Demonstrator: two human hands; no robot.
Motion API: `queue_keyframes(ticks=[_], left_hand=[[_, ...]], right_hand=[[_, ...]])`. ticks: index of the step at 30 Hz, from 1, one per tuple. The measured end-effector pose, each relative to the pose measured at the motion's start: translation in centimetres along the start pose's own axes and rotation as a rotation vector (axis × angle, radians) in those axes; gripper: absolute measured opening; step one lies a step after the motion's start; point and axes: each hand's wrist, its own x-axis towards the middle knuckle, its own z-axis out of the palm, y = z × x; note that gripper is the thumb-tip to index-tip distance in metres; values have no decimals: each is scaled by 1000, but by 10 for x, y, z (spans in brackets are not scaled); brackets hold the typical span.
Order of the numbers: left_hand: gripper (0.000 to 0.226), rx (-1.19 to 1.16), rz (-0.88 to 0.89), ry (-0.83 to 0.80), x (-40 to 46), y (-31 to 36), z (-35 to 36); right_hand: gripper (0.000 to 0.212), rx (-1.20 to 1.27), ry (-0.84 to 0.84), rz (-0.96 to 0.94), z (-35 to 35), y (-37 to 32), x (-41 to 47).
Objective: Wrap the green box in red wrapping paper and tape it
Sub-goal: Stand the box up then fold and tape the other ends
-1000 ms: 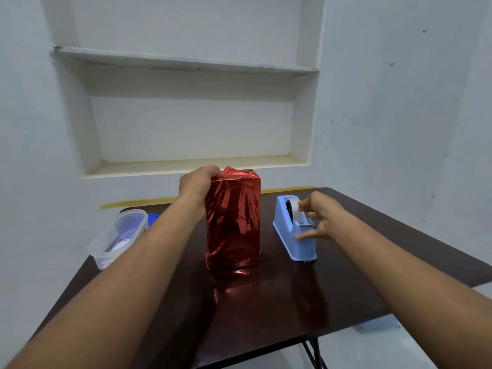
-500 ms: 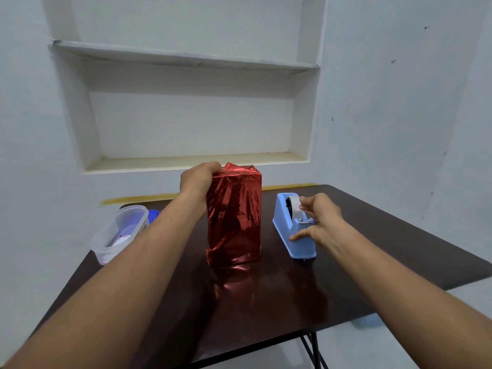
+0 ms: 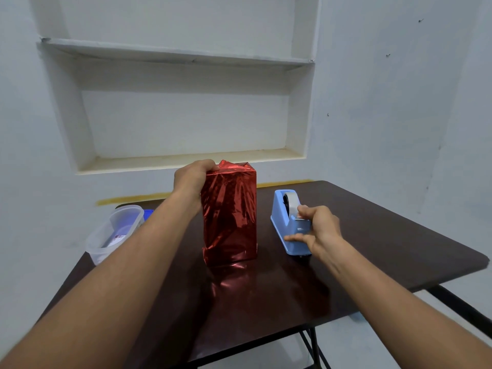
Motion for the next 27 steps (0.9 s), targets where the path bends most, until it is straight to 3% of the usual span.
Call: queue_keyframes(ticks=[15,27], left_hand=[[10,6,-3,-5,5,-3,-3],[10,9,2,10,7,-3,-1]], right_hand=[[32,102,17,-19,-9,25,6],[28,-85,-24,-34,-21,21,25]])
